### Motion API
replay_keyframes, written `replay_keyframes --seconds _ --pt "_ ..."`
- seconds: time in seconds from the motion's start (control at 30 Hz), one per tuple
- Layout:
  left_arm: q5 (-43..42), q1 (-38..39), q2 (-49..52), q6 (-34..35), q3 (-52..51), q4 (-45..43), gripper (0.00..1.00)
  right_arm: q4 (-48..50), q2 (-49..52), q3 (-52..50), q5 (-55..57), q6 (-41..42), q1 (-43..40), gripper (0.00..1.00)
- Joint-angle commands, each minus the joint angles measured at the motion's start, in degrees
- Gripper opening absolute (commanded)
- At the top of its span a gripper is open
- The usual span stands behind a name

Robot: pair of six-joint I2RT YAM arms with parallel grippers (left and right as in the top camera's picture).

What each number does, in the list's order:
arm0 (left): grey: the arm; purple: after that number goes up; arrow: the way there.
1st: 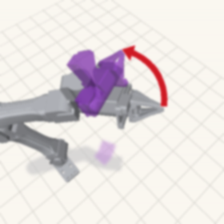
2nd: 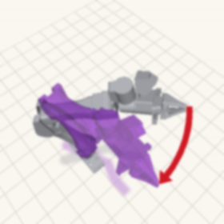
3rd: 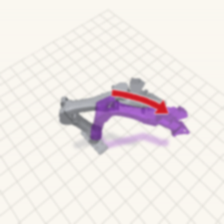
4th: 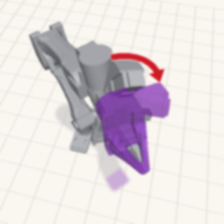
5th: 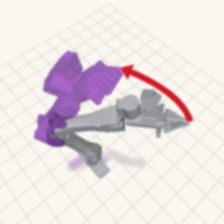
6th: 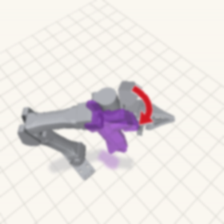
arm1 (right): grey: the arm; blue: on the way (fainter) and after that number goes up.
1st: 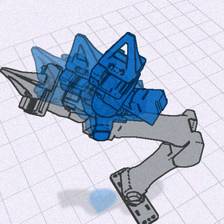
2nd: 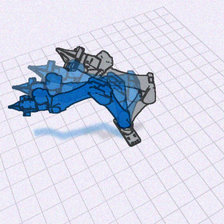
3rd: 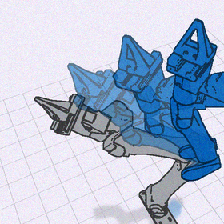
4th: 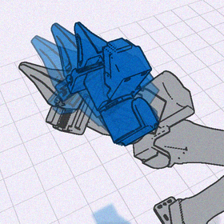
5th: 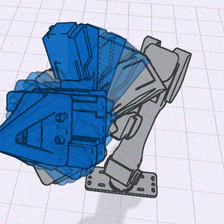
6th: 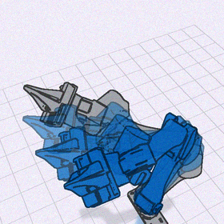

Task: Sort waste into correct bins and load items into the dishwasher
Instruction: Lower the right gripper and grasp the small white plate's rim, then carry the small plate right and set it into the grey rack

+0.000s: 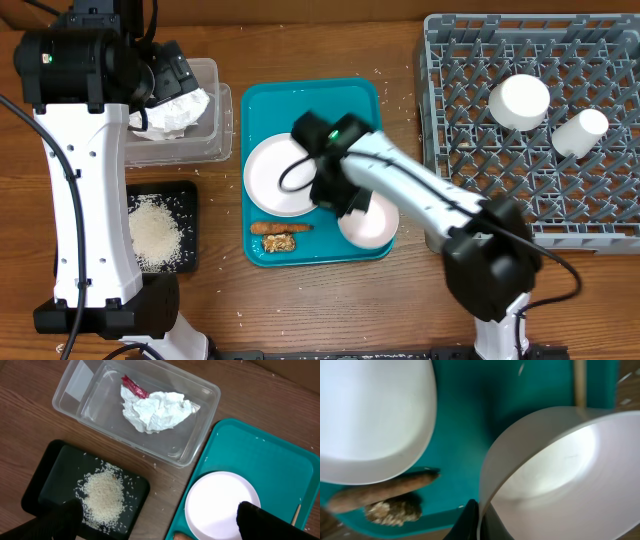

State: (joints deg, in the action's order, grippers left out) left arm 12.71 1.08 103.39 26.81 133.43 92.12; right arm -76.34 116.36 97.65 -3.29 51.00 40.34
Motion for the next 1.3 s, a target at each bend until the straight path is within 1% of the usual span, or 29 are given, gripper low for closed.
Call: replay_keyframes --seconds 0.0,0.1,0.17,0.3,0.33,0.37,0.43,0.47,0.5,0.53,0.67,0.83,0.97,1.07,1.27 --pt "0.79 0.11 0.44 0.02 -0.22 0.0 1.0 -2.32 -9.92 7.5 0.2 -8.68 -7.48 0.04" --pt "0.79 0.11 0.44 0.02 -0.22 0.0 1.0 -3.5 -14.43 10.27 -1.11 -13.73 -15.76 0.04" --pt "0.79 0.11 0.44 0.02 -0.22 0.0 1.0 -2.78 -17.22 10.64 -5.6 -19.08 -22.69 0.04" --pt "0.79 0.11 0.44 0.02 -0.22 0.0 1.0 0.09 -19.5 10.62 -25.27 -35.15 -39.3 0.04" --pt "0.79 0.11 0.44 0.02 -0.22 0.0 1.0 1.77 -19.06 9.75 -34.25 -40.17 -45.94 0.04" --pt "0.79 0.11 0.44 0.02 -0.22 0.0 1.0 3.02 -18.43 8.72 -39.91 -42.84 -49.75 0.04" --pt "0.79 0.11 0.44 0.02 -0.22 0.0 1.0 4.5 -17.16 7.15 -47.8 -47.25 -53.88 0.04" --pt "0.79 0.11 0.44 0.02 -0.22 0.0 1.0 6.21 -15.56 5.01 -55.82 -52.24 -56.96 0.04" --pt "0.79 0.11 0.44 0.02 -0.22 0.0 1.0 6.75 -14.82 4.13 -58.12 -53.83 -57.88 0.04" --pt "0.79 0.11 0.44 0.02 -0.22 0.0 1.0 7.41 -13.94 3.26 -59.71 -54.75 -58.6 0.04" --pt "0.79 0.11 0.44 0.02 -0.22 0.0 1.0 10.99 -10.49 -0.22 -59.82 -53.81 -60.24 0.04" --pt "0.79 0.11 0.44 0.02 -0.22 0.0 1.0 11.52 -5.81 -1.27 -59.01 -53.55 -60.74 0.04" --pt "0.79 0.11 0.44 0.02 -0.22 0.0 1.0 11.8 -4.44 -1.27 -53.05 -47.21 -62.51 0.04" --pt "0.79 0.11 0.44 0.02 -0.22 0.0 1.0 10.84 -4.46 -1.25 -52.89 -45.99 -65.35 0.04" --pt "0.79 0.11 0.44 0.0 -0.22 0.0 1.0 6.49 -4.46 -1.25 -52.87 -46.05 -70.34 0.04"
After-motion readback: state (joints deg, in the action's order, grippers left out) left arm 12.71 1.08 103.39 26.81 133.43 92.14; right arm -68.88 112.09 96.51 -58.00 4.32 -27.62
